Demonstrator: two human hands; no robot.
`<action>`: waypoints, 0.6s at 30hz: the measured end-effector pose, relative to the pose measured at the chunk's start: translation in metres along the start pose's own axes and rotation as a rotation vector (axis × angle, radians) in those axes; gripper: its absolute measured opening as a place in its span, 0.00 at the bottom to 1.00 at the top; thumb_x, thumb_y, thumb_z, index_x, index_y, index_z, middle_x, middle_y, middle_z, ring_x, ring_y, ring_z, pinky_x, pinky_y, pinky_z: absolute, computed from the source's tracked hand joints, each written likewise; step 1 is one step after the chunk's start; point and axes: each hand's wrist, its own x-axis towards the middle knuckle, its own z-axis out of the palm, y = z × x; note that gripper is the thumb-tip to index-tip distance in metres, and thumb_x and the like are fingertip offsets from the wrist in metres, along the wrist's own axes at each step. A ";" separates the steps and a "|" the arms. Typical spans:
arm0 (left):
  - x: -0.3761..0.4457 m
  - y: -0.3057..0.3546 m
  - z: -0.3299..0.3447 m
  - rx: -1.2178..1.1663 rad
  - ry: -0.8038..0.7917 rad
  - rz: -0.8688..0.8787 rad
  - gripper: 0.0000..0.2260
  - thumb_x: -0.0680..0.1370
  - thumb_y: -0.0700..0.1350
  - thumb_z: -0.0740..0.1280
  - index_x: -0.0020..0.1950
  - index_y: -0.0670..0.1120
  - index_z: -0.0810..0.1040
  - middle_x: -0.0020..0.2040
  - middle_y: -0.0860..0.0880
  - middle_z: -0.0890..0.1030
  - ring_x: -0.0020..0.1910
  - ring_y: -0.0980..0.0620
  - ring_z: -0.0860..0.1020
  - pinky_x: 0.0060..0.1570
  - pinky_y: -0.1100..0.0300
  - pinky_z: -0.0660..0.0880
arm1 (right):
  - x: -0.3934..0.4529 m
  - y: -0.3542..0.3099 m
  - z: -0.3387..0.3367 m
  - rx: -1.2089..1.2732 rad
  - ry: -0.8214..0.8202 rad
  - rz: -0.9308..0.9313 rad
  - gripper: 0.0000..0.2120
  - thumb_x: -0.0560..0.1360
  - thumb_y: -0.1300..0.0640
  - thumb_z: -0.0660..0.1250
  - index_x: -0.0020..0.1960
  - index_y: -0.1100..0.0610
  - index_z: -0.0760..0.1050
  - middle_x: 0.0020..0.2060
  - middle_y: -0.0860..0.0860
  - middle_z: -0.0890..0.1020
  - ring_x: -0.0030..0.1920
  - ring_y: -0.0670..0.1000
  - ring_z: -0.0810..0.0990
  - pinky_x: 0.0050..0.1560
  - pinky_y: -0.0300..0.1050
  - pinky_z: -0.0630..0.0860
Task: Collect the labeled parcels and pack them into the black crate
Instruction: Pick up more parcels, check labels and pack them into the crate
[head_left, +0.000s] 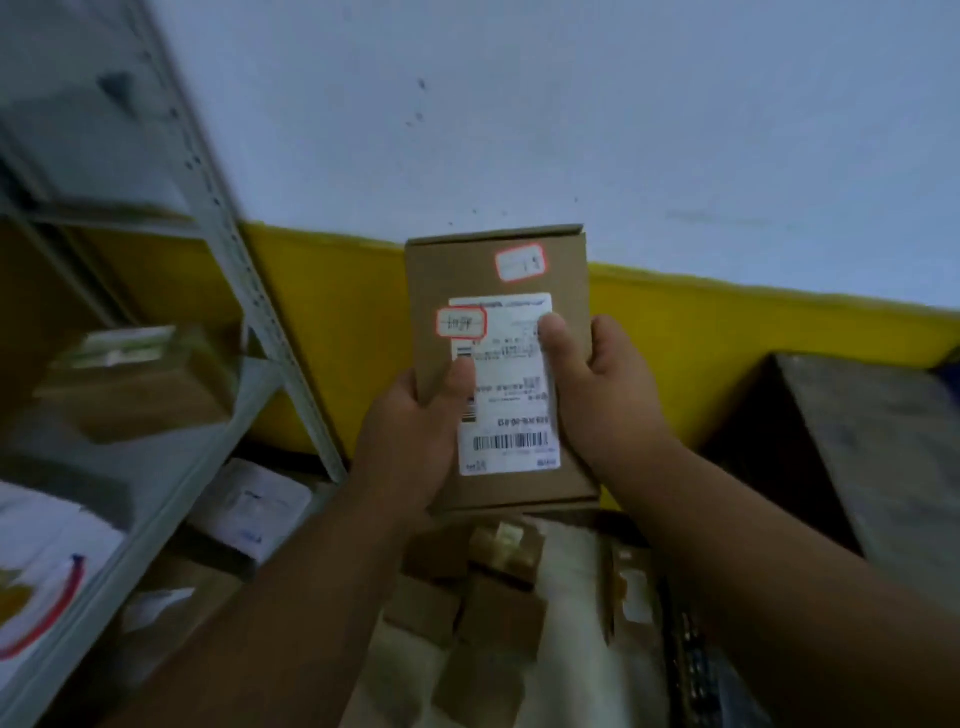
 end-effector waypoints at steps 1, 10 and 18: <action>-0.006 0.009 -0.009 -0.017 0.001 0.013 0.08 0.75 0.61 0.67 0.49 0.59 0.78 0.46 0.55 0.86 0.44 0.55 0.85 0.47 0.50 0.82 | -0.006 -0.009 0.001 0.024 -0.004 -0.029 0.15 0.78 0.40 0.63 0.49 0.53 0.73 0.39 0.46 0.83 0.36 0.39 0.82 0.27 0.31 0.74; -0.062 0.097 -0.059 -0.066 0.311 0.228 0.23 0.68 0.69 0.61 0.51 0.54 0.80 0.44 0.54 0.86 0.42 0.57 0.85 0.45 0.54 0.82 | -0.037 -0.099 0.004 0.043 -0.068 -0.386 0.12 0.77 0.39 0.61 0.45 0.48 0.68 0.35 0.45 0.80 0.35 0.36 0.81 0.27 0.34 0.76; -0.145 0.094 -0.060 0.099 0.543 0.234 0.14 0.77 0.61 0.59 0.49 0.56 0.80 0.40 0.60 0.84 0.39 0.66 0.81 0.33 0.72 0.73 | -0.082 -0.096 -0.005 0.120 -0.339 -0.404 0.16 0.75 0.35 0.59 0.50 0.47 0.71 0.39 0.47 0.83 0.36 0.44 0.84 0.36 0.51 0.84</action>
